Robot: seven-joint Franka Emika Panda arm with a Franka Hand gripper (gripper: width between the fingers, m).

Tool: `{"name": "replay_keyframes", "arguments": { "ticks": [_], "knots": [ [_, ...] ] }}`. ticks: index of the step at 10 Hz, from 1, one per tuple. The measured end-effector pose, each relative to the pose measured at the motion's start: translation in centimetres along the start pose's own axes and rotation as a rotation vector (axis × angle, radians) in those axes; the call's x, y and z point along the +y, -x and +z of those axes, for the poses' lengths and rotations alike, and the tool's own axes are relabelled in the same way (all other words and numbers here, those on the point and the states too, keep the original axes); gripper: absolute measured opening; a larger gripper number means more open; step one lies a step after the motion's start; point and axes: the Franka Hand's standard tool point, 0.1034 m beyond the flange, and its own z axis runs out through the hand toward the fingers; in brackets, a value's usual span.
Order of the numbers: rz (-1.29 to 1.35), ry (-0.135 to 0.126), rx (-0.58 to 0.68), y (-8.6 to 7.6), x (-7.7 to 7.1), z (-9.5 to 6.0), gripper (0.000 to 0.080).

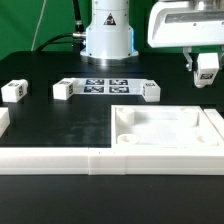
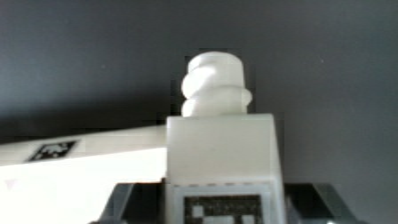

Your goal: Assemble one leg

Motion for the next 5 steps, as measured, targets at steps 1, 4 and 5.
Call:
{"name": "replay_keyframes", "arguments": {
  "ticks": [1,4,5],
  "knots": [
    [0.001,-0.041,0.093,0.3,-0.9,0.0,0.0288],
    [-0.005,-0.142,0.299,1.5,-3.1,-0.2,0.0288],
    [-0.067,-0.123,0.292,1.8,-2.9,0.3,0.0288]
  ]
}}
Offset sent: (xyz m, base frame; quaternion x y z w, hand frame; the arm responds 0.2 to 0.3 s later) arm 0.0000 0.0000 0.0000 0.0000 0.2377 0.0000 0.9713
